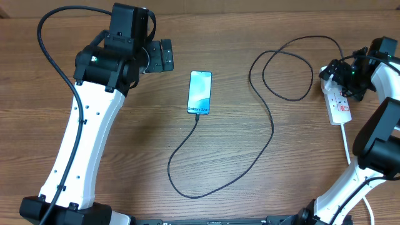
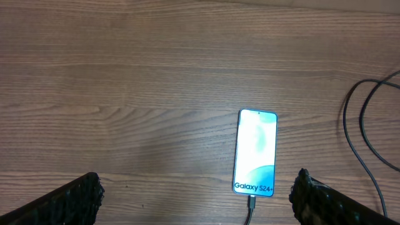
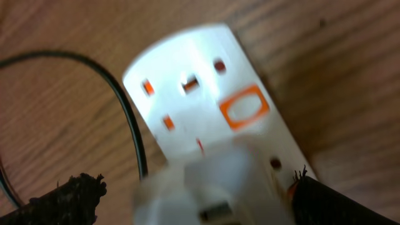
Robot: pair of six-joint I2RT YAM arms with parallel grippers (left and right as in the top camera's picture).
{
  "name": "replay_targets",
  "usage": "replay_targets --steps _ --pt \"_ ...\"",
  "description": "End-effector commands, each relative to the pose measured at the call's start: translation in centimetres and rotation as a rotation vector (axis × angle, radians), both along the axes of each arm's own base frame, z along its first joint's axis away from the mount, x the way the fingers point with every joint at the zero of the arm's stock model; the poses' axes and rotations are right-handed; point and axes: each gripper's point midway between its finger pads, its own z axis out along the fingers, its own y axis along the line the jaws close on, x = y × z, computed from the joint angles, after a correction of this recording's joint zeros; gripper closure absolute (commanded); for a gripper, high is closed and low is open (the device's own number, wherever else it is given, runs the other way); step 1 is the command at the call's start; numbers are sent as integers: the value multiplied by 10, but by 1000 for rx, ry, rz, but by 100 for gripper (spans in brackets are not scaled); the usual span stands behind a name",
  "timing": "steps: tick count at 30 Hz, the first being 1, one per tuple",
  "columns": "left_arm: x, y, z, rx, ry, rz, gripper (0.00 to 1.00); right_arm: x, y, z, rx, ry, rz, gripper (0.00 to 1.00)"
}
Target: Plug charger to phone and switch on socket
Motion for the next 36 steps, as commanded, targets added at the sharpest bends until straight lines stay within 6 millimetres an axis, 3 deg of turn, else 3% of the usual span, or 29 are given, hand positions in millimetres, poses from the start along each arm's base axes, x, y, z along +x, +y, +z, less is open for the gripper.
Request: replay_targets --steps 1,13,36 --pt "3 4 -4 26 6 -1 0 -4 10 -9 62 29 -13 0" --pt "3 4 -4 26 6 -1 0 -3 15 -9 66 25 6 0" --pt "3 4 -4 26 6 -1 1 -5 49 -11 178 3 109 0"
